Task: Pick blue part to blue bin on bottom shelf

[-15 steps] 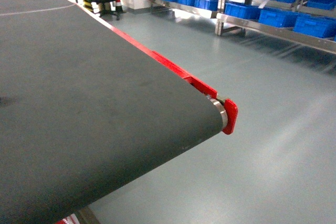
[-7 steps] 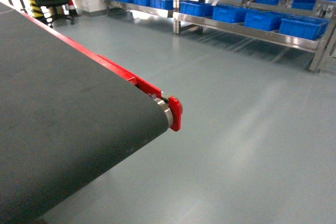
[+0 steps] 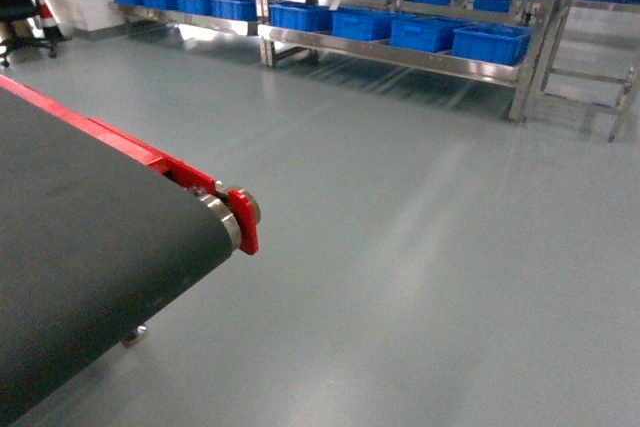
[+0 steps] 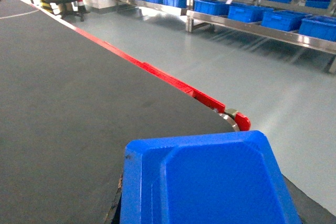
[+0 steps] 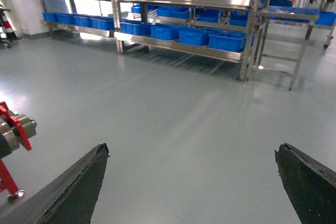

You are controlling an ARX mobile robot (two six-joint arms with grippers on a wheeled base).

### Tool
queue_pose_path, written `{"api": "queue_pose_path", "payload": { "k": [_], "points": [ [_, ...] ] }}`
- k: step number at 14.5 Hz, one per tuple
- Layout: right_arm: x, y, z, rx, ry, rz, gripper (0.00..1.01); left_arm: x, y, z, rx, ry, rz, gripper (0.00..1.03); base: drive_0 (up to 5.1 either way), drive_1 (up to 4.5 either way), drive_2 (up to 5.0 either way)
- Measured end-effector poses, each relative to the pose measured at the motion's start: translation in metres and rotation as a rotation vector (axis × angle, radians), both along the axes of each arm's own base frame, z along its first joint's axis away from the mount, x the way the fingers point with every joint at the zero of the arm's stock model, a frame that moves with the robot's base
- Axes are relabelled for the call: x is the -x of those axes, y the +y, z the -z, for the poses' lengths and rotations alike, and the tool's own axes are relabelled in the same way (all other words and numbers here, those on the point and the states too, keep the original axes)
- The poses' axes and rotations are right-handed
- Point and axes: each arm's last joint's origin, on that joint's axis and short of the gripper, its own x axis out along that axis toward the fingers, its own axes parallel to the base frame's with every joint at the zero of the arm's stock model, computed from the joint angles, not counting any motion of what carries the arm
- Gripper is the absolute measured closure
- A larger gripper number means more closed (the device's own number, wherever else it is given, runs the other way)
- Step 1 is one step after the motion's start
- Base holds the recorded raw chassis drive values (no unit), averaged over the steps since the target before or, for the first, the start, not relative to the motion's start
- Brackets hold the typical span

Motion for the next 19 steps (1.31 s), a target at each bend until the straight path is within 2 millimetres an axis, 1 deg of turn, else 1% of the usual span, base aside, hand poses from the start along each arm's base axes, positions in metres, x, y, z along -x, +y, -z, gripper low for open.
{"api": "queue_pose_path", "payload": {
  "k": [19],
  "points": [
    [0.0000, 0.0000, 0.0000, 0.000, 0.000, 0.000, 0.03, 0.0000, 0.0000, 0.0000, 0.000, 0.000, 0.000, 0.59, -1.6, -1.61, -1.6]
  ]
}}
